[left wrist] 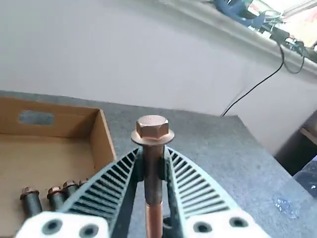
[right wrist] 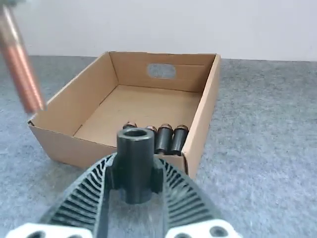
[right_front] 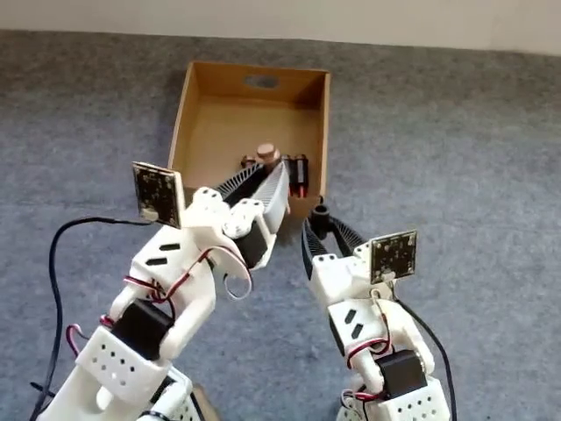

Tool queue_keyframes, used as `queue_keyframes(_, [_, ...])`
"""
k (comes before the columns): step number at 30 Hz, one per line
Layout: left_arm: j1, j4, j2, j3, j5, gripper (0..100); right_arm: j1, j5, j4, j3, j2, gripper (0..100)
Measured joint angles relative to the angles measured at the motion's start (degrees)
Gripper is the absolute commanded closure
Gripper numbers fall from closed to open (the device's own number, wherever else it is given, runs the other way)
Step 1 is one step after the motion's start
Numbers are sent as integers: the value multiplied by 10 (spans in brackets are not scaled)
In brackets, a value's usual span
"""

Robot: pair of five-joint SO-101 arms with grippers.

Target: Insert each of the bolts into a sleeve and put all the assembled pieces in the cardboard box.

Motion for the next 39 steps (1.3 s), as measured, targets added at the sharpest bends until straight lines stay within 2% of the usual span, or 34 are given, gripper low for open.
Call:
queue_keyframes(5, [25,-2,57,-68,-20,992,0,0,-3,5,0,990])
queue_keyframes(11, [76,-2,183,-135,-131,992,0,0,-3,5,0,990])
queue_keyframes(16, [74,-2,235,-144,-145,992,0,0,-3,5,0,990])
queue_keyframes(27, [72,-6,304,-154,-142,992,-3,0,-2,6,1,990])
queue_keyframes(32, [72,-6,306,-155,-70,992,0,0,-4,5,0,990])
queue_keyframes(39, [65,11,306,-154,-35,992,0,0,-4,5,0,990])
